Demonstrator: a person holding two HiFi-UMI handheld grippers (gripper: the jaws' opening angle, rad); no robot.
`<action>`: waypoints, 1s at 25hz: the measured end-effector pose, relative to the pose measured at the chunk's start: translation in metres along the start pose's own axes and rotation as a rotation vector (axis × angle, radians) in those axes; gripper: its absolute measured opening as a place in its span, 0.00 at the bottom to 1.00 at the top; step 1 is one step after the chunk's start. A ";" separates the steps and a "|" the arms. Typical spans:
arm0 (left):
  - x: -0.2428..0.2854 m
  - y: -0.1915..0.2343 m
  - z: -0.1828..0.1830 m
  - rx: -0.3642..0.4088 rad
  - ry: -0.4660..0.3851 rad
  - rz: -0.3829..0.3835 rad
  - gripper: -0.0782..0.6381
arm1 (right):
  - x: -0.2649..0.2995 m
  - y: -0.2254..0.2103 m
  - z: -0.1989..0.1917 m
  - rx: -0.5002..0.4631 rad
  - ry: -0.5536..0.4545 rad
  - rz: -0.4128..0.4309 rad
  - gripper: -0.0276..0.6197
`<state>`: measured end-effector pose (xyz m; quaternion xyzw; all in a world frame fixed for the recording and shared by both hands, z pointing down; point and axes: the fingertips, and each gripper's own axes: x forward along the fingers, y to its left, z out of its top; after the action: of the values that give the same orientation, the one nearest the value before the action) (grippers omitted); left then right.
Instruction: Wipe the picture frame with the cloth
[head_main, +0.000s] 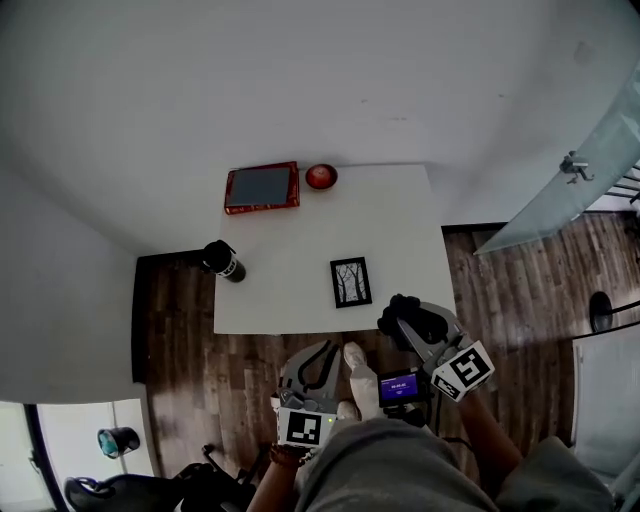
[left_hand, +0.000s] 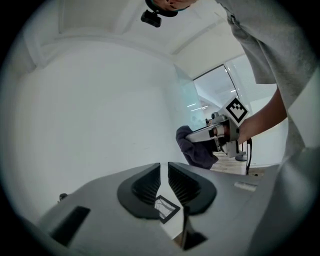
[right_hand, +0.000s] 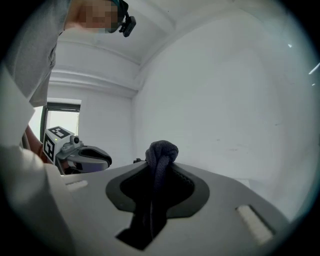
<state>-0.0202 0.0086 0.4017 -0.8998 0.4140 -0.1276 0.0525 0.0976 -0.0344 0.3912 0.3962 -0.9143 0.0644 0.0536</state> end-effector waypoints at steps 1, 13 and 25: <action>0.013 0.006 -0.005 -0.008 0.013 0.002 0.18 | 0.013 -0.014 -0.003 0.005 0.012 0.014 0.20; 0.103 0.035 -0.131 -0.111 0.235 0.006 0.33 | 0.144 -0.106 -0.081 -0.015 0.234 0.248 0.20; 0.144 0.030 -0.256 -0.152 0.389 -0.094 0.50 | 0.242 -0.115 -0.177 -0.023 0.486 0.327 0.20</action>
<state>-0.0223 -0.1176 0.6688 -0.8779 0.3821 -0.2698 -0.1023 0.0256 -0.2578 0.6100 0.2160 -0.9271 0.1547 0.2643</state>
